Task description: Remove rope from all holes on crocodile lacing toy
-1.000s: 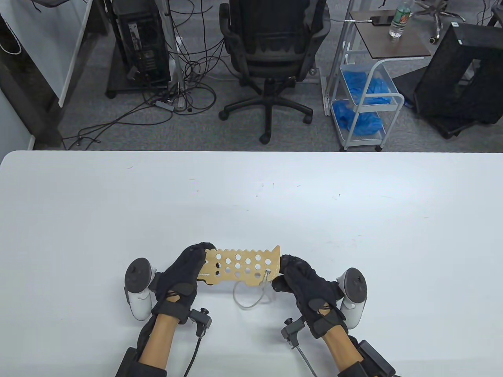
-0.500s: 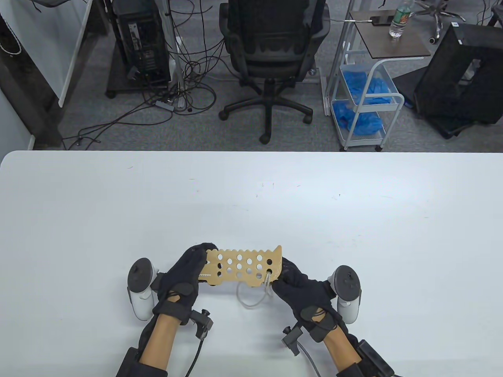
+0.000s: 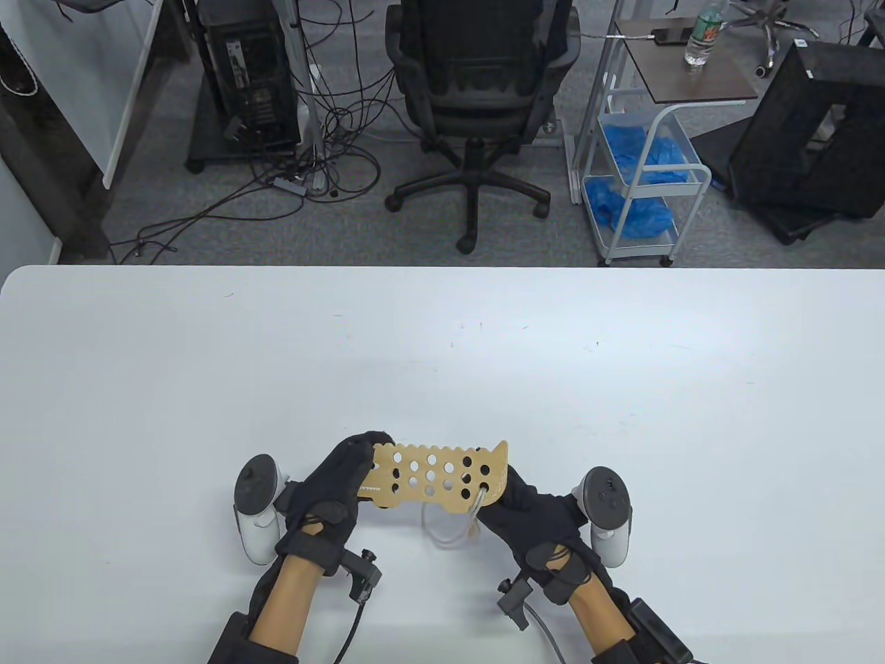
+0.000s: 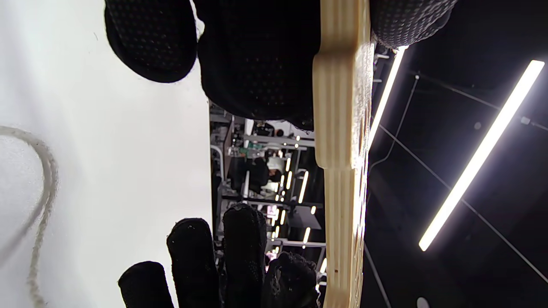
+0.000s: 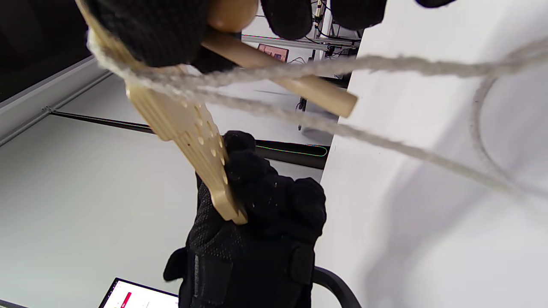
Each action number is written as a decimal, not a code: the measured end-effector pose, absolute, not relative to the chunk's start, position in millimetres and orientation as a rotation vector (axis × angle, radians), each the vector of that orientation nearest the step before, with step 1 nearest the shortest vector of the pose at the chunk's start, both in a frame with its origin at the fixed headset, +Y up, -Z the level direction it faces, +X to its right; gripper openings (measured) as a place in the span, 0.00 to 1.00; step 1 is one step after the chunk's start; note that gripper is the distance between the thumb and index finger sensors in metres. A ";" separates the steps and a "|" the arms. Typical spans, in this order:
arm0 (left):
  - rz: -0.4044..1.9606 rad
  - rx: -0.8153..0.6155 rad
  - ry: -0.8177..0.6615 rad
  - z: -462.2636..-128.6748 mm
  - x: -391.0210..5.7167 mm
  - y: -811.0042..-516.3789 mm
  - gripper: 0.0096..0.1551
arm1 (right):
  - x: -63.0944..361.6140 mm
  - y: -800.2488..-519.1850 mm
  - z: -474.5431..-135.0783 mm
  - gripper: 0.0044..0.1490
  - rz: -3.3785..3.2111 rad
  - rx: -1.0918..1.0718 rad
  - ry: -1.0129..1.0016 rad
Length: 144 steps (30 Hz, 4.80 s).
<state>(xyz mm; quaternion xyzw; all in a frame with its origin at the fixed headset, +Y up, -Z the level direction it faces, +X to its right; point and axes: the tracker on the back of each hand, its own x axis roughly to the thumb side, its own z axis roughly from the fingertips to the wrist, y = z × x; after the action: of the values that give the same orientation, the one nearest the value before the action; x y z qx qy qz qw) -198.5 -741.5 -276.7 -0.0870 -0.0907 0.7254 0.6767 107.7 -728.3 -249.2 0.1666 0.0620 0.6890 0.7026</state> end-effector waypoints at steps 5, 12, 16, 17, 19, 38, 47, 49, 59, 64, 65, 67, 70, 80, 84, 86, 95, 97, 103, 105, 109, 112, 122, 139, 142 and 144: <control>1.625 -0.190 -0.193 -277.0 -200.6 -742.0 0.29 | 114.9 -730.2 -251.6 0.27 1.516 0.317 0.114; 1.629 -0.187 -0.186 -277.6 -202.7 -742.6 0.29 | 134.8 -736.9 -256.5 0.27 1.503 0.145 0.033; 1.629 -0.181 -0.172 -278.2 -205.7 -743.8 0.29 | 149.1 -740.6 -259.8 0.26 1.443 0.060 0.008; 1.629 -0.179 -0.167 -278.2 -206.6 -744.1 0.29 | 152.2 -741.5 -260.3 0.26 1.436 0.033 0.001; 1.630 -0.175 -0.153 -278.7 -209.2 -745.2 0.29 | 160.5 -743.7 -261.2 0.26 1.418 -0.027 -0.012; 1.638 -0.134 -0.014 -281.7 -237.1 -756.3 0.29 | 206.3 -754.5 -264.7 0.26 1.230 -0.262 -0.099; 1.614 -0.111 0.075 -280.5 -249.7 -759.6 0.29 | 217.1 -755.7 -263.1 0.26 1.095 -0.300 -0.153; 1.604 -0.106 0.097 -280.0 -251.9 -760.1 0.30 | 219.8 -756.0 -262.4 0.26 1.056 -0.309 -0.168; 1.576 -0.093 0.156 -278.6 -258.7 -761.9 0.30 | 229.8 -758.0 -259.7 0.26 0.927 -0.331 -0.227; 1.575 -0.092 0.163 -278.4 -260.1 -761.8 0.30 | 232.0 -755.0 -259.0 0.26 0.862 -0.323 -0.251; 1.575 -0.092 0.164 -278.2 -260.1 -761.8 0.30 | 232.9 -755.2 -259.0 0.26 0.853 -0.320 -0.252; 1.573 -0.091 0.167 -278.2 -260.1 -761.8 0.30 | 234.0 -755.3 -258.9 0.26 0.839 -0.320 -0.253; 1.571 -0.091 0.166 -278.2 -259.9 -761.6 0.30 | 235.4 -754.7 -258.4 0.26 0.809 -0.317 -0.256; 1.489 -0.075 0.200 -278.6 -261.5 -759.3 0.30 | 235.7 -753.9 -257.6 0.26 0.773 -0.309 -0.261; 1.324 -0.076 0.249 -278.4 -262.0 -756.7 0.30 | 234.3 -753.7 -258.0 0.26 0.777 -0.305 -0.259; 1.216 -0.090 0.263 -278.8 -262.8 -756.4 0.31 | 234.0 -753.7 -258.0 0.26 0.776 -0.305 -0.258; 1.130 -0.102 0.358 -277.7 -272.5 -762.1 0.32 | 234.6 -755.4 -258.6 0.26 0.779 -0.306 -0.256; 1.052 -0.079 0.381 -277.4 -273.6 -760.8 0.32 | 233.9 -755.1 -258.4 0.26 0.782 -0.307 -0.255; 0.838 -0.053 0.398 -278.3 -272.1 -757.7 0.33 | 233.8 -753.3 -259.7 0.26 0.812 -0.286 -0.247; 0.800 -0.052 0.392 -278.9 -271.5 -758.2 0.34 | 233.4 -750.7 -260.5 0.26 0.858 -0.276 -0.239; 0.740 -0.058 0.379 -280.7 -271.5 -759.6 0.35 | 233.4 -745.0 -260.2 0.26 1.016 -0.292 -0.234; 0.714 -0.059 0.367 -281.5 -272.4 -760.1 0.35 | 235.1 -741.9 -260.0 0.26 1.136 -0.304 -0.241; 0.611 -0.056 0.332 -284.1 -264.6 -759.1 0.35 | 232.5 -738.3 -266.2 0.26 1.758 -0.409 -0.113; 0.383 -0.026 0.086 -281.3 -201.4 -741.0 0.35 | 188.2 -772.2 -289.9 0.24 2.621 -0.381 0.170; 0.403 -0.027 0.078 -280.8 -201.2 -740.2 0.35 | 185.8 -772.4 -289.0 0.27 2.665 -0.380 0.176; 0.409 -0.024 0.084 -280.5 -203.3 -739.8 0.35 | 186.8 -770.8 -288.3 0.31 2.657 -0.380 0.166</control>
<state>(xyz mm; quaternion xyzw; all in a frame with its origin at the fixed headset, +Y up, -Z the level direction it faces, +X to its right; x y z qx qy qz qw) -203.3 -739.8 -280.5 -0.0121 0.0417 0.2028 0.9783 186.8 -770.8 -288.3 -0.1376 0.0600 0.9629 0.2242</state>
